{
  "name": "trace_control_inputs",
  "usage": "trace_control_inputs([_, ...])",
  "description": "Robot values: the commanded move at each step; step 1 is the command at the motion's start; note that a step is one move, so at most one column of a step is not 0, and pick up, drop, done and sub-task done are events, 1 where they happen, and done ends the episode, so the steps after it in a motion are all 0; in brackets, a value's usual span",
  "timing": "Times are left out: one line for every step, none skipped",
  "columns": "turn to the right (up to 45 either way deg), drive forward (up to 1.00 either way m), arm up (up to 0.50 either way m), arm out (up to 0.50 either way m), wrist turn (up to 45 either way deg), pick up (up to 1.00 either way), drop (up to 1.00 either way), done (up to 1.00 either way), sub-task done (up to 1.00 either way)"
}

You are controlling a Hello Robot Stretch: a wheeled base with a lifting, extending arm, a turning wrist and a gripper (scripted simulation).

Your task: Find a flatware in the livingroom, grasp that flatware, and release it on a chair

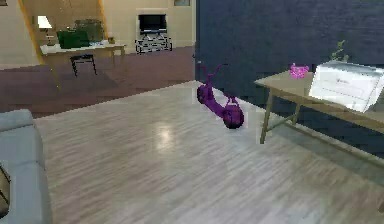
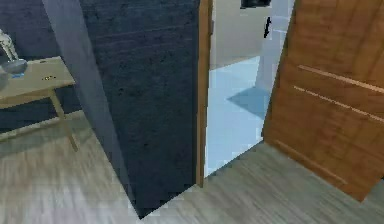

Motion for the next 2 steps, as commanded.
trace_control_inputs([0.0,0.95,0.0,0.0,0.0,0.0,0.0,0.0,0.0])
trace_control_inputs([-24.0,0.0,0.0,0.0,0.0,0.0,0.0,0.0,0.0])
